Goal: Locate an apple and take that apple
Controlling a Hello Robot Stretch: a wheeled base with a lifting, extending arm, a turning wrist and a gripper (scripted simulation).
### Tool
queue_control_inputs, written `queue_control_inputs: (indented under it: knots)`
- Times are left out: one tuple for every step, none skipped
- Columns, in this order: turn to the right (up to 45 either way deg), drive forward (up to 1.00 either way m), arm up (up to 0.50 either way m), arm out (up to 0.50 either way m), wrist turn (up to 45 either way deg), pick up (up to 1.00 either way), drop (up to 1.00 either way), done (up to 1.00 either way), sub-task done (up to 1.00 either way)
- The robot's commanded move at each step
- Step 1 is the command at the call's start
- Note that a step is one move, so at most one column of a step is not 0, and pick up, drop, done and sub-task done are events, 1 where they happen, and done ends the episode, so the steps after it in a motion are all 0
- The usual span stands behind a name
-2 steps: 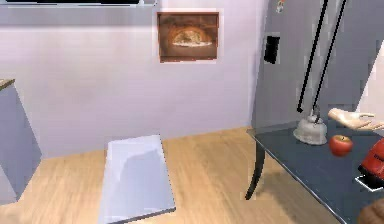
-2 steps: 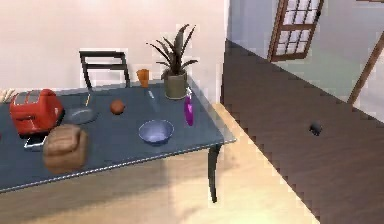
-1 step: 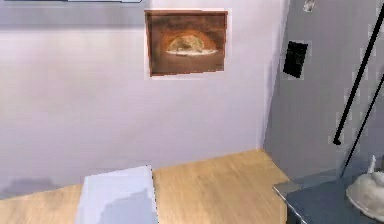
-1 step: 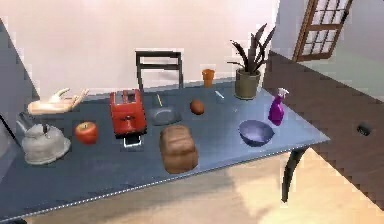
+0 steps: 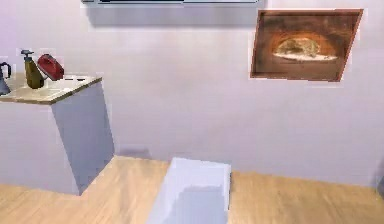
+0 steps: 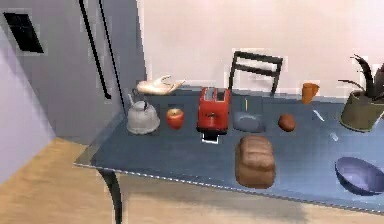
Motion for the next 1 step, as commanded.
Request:
queue_control_inputs:
  knots:
    - [45.0, 0.0, 0.0, 0.0, 0.0, 0.0, 0.0, 0.0, 0.0]
